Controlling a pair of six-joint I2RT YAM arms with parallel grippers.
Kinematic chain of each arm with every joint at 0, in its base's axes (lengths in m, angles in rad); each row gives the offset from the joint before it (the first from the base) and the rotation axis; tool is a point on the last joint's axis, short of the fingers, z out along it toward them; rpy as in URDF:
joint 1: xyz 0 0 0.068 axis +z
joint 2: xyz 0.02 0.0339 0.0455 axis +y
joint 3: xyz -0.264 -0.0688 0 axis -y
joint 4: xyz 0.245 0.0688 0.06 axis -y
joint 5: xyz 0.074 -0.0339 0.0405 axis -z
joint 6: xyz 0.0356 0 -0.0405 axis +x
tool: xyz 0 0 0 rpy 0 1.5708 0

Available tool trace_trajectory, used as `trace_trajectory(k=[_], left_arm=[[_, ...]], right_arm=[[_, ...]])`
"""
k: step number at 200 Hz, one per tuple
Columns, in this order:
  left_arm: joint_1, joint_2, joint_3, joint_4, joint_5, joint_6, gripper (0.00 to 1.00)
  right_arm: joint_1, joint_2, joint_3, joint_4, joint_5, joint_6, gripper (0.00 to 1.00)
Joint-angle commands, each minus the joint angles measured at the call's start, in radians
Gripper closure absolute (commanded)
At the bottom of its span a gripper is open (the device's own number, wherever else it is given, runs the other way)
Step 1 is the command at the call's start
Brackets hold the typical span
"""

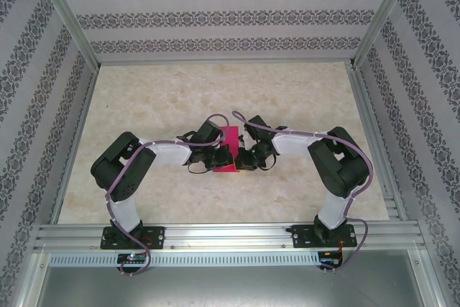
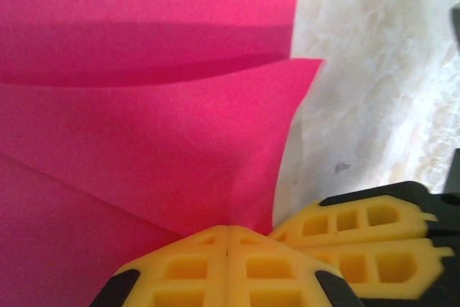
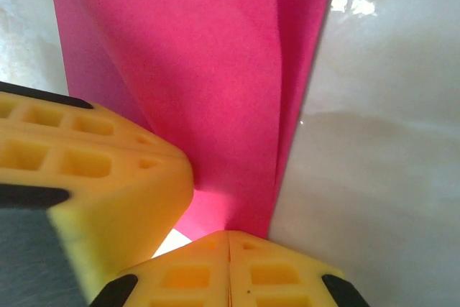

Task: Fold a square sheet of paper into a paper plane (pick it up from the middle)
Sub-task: Fold the triangle a second time at the center of the table.

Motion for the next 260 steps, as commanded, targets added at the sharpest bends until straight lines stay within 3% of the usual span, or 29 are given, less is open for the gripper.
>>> trace_trajectory(k=[1,69,215,260], left_arm=[[-0.018,0.026,0.010,-0.026,-0.016,-0.016,0.95],[0.033,0.012,0.020,-0.107,-0.123,0.049,0.95],[0.260,0.032,0.043,-0.117,-0.114,0.172,0.94],[0.294,-0.024,0.048,-0.098,-0.032,0.180,0.90]], right_arm=[[0.009,0.039,-0.037,-0.061,0.079,0.003,0.92],[0.008,0.059,-0.067,-0.112,0.140,-0.022,0.92],[0.012,0.071,-0.100,-0.129,0.165,-0.017,0.92],[0.033,-0.071,0.019,-0.036,0.078,0.080,0.88]])
